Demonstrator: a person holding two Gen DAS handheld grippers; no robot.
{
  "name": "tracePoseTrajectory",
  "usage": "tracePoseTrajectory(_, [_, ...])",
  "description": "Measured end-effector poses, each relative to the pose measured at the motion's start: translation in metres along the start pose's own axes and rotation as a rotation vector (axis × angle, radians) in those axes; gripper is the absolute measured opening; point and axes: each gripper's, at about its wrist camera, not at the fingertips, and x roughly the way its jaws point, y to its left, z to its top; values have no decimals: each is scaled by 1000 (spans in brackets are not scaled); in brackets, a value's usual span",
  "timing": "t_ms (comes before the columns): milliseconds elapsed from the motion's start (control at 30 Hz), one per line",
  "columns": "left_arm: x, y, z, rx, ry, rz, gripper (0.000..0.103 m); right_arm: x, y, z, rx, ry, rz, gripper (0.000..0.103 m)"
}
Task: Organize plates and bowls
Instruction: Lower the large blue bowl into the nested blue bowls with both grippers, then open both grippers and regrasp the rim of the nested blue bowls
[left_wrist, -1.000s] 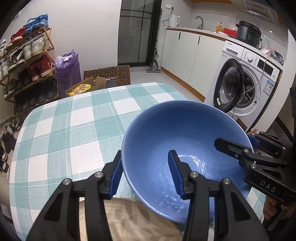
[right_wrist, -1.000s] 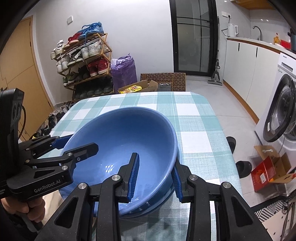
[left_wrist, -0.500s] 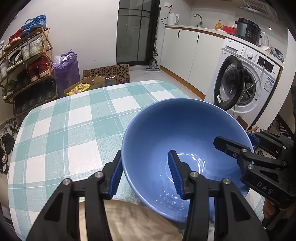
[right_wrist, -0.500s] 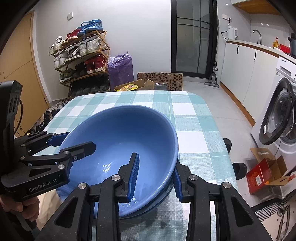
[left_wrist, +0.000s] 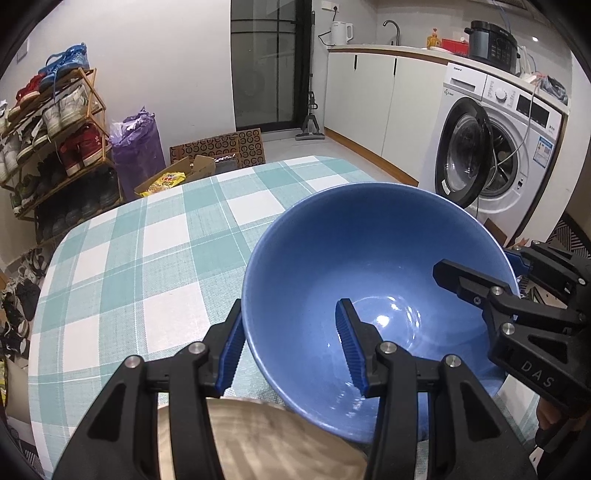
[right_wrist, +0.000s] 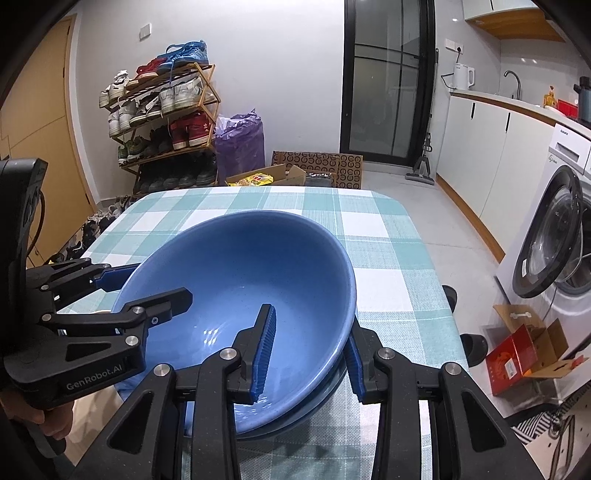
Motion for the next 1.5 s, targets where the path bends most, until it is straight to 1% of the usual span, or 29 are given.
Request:
tracePoseTrajectory(233, [1,1,-1,3,16,-13,49,-1,11,-8,-53,-24,-37,38])
tracePoseTrajectory(400, [4,6,-2,-14,33,-20,50,-2,10,-10,-78,-32,-30,42])
tracePoseTrajectory(500, [6,10,-3,-25,43,-20,52,-2,8,-9,-77,-28,-11,44])
tracePoseTrajectory(567, [7,12,-3,-34,49,-18,62,-2,8,-9,-81,-24,-4,45])
tracePoseTrajectory(600, [7,13,-4,-37,51,-18,63,-2,8,-9,-82,-23,0,46])
tracePoseTrajectory(767, [7,18,-5,-54,58,-31,65,-4,4,-8,-62,-27,40,50])
tracePoseTrajectory(800, [7,20,-6,-61,59,-34,65,-5,4,-8,-61,-30,44,52])
tracePoseTrajectory(833, [7,22,-6,-67,60,-36,65,-6,3,-8,-61,-35,37,59])
tracePoseTrajectory(900, [8,25,-5,-82,63,-41,65,-8,0,-9,-54,-41,25,69])
tracePoseTrajectory(1000, [9,28,-6,-98,68,-47,66,-8,-4,-12,-47,-31,36,70])
tracePoseTrajectory(1067, [9,30,-6,-105,72,-54,67,-8,-8,-13,-36,-25,44,71])
tracePoseTrajectory(1100, [9,30,-6,-109,73,-58,67,-8,-10,-14,-29,-23,51,75])
tracePoseTrajectory(1133, [9,31,-7,-116,75,-63,70,-9,-13,-14,-20,-21,61,80])
tracePoseTrajectory(1200, [9,33,-7,-129,73,-66,71,-9,-20,-16,10,-14,92,83])
tracePoseTrajectory(1300, [11,36,-7,-153,86,-78,71,-6,-28,-18,59,4,137,85])
tracePoseTrajectory(1500, [17,41,-11,-214,119,-117,72,4,-46,-26,195,33,221,85])
